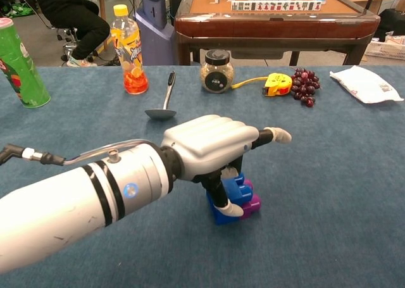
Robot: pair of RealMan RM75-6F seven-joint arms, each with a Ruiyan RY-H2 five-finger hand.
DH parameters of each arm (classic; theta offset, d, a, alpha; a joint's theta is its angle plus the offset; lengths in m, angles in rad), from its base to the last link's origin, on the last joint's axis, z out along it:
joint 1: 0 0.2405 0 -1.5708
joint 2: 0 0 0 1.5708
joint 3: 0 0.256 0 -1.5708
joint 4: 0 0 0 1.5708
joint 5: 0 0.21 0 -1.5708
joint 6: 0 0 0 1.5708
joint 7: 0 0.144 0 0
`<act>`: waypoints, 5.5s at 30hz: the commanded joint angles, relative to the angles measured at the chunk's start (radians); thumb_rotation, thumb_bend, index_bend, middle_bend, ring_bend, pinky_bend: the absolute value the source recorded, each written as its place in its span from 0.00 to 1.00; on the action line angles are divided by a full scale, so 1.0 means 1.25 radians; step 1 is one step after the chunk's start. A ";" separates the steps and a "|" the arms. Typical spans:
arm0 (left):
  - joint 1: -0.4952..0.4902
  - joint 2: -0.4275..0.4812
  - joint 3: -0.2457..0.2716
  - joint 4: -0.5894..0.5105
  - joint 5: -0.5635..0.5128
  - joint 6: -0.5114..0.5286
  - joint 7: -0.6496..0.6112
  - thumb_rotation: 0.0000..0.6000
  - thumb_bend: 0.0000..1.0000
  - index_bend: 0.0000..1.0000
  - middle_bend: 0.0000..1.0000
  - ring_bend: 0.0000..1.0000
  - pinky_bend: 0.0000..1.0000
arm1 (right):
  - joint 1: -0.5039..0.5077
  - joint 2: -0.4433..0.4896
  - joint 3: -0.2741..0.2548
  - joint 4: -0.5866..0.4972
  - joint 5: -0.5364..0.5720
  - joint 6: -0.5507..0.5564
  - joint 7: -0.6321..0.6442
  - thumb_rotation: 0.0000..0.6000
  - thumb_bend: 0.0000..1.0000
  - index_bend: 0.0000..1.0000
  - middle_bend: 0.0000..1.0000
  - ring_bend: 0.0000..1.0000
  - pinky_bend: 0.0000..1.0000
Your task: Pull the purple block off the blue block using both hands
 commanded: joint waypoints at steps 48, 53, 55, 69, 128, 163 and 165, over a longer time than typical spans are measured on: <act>-0.048 0.075 -0.021 -0.069 -0.324 -0.023 0.146 1.00 0.00 0.22 1.00 0.96 1.00 | 0.012 -0.018 -0.007 0.008 -0.006 -0.021 0.004 1.00 0.17 0.22 0.44 0.38 0.59; -0.067 0.078 -0.027 -0.089 -0.375 -0.012 0.152 1.00 0.02 0.25 1.00 0.96 1.00 | 0.014 -0.021 -0.008 0.008 -0.007 -0.025 0.003 1.00 0.17 0.22 0.44 0.38 0.59; -0.074 0.080 -0.028 -0.093 -0.384 -0.007 0.153 1.00 0.05 0.26 1.00 0.96 1.00 | 0.015 -0.021 -0.008 0.007 -0.007 -0.025 0.003 1.00 0.17 0.22 0.44 0.38 0.59; -0.101 0.070 -0.015 -0.074 -0.427 0.015 0.140 1.00 0.17 0.32 1.00 0.96 1.00 | 0.019 -0.026 -0.011 0.012 -0.007 -0.032 0.005 1.00 0.17 0.23 0.44 0.38 0.59; 0.084 0.120 -0.162 -0.085 -0.292 0.296 -0.315 1.00 0.33 0.56 1.00 0.99 1.00 | 0.215 0.278 0.143 -0.484 0.048 -0.176 -0.095 1.00 0.04 0.35 0.99 0.93 1.00; 0.142 0.173 -0.223 -0.137 -0.220 0.237 -0.444 1.00 0.33 0.56 1.00 0.99 1.00 | 0.575 0.268 0.279 -0.542 0.443 -0.523 -0.347 1.00 0.00 0.31 1.00 1.00 1.00; 0.142 0.175 -0.226 -0.137 -0.220 0.235 -0.448 1.00 0.33 0.56 1.00 0.99 1.00 | 0.589 0.257 0.280 -0.535 0.456 -0.531 -0.355 1.00 0.00 0.30 1.00 1.00 1.00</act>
